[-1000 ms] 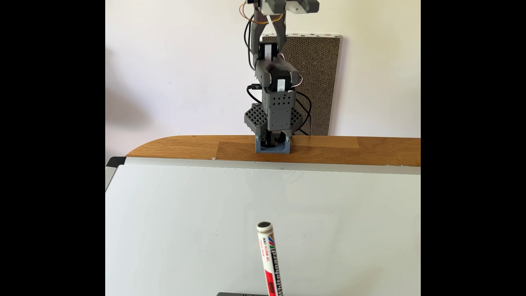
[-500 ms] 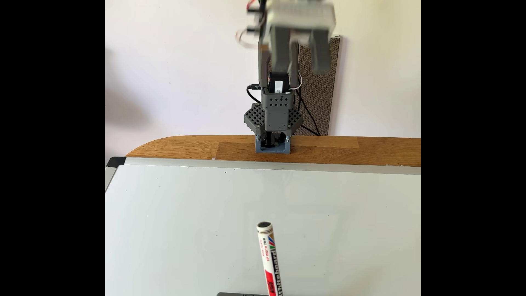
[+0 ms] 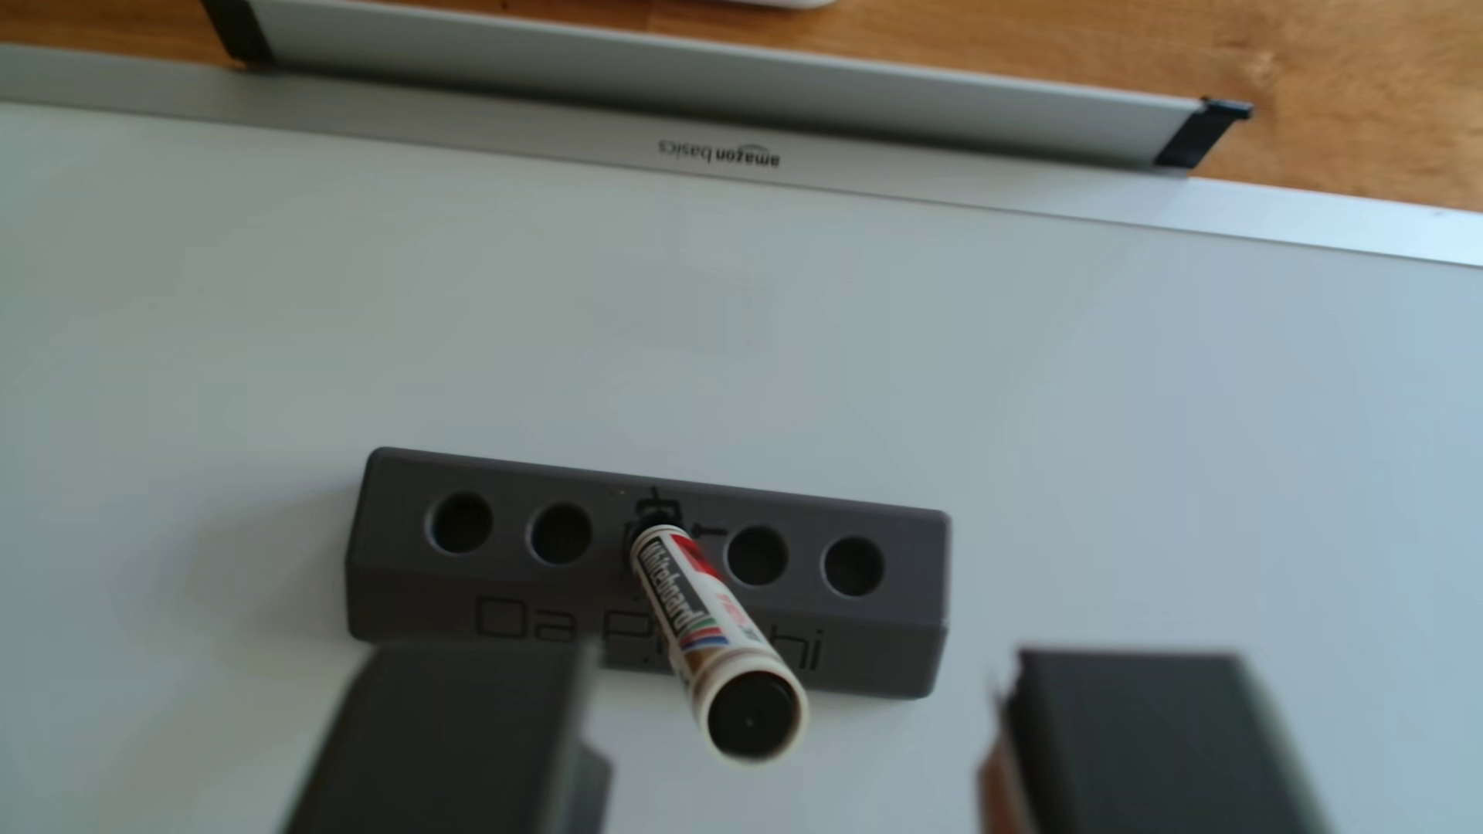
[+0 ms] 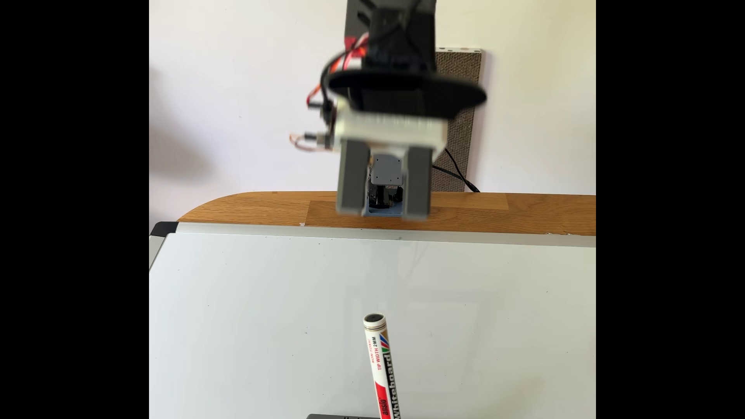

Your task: Draw a face

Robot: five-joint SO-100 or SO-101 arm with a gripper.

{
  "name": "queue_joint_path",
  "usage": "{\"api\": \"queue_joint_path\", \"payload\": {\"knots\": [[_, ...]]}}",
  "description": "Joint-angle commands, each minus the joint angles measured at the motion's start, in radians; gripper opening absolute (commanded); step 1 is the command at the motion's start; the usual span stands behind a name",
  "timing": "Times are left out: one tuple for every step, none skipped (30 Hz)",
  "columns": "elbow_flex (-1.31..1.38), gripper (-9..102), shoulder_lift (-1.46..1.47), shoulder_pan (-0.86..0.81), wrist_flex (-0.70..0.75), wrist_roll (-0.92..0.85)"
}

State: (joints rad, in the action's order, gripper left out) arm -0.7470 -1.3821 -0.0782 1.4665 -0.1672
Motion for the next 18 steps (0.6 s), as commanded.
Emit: {"api": "queue_joint_path", "payload": {"knots": [[0.123,99,0.034,0.002,-0.029,-0.003],[0.138,99,0.061,0.003,-0.029,-0.002],[0.152,99,0.083,0.003,-0.029,0.006],[0.164,99,0.100,0.003,-0.031,0.009],[0.186,99,0.121,0.003,-0.037,0.009],[0.204,99,0.140,0.003,-0.049,0.009],[0.216,99,0.156,0.003,-0.058,0.002],[0.227,99,0.172,0.003,-0.063,-0.005],[0.236,99,0.190,0.003,-0.064,-0.005],[0.239,99,0.207,0.003,-0.064,-0.005],[0.241,99,0.222,0.003,-0.064,-0.005],[0.241,99,0.233,0.003,-0.064,-0.005],[0.241,99,0.242,0.003,-0.063,-0.005],[0.241,99,0.250,0.003,-0.061,-0.005],[0.241,99,0.256,0.003,-0.060,-0.005],[0.241,99,0.262,0.003,-0.055,-0.006],[0.239,99,0.267,0.003,-0.054,-0.006],[0.235,99,0.272,0.003,-0.052,-0.006]]}}
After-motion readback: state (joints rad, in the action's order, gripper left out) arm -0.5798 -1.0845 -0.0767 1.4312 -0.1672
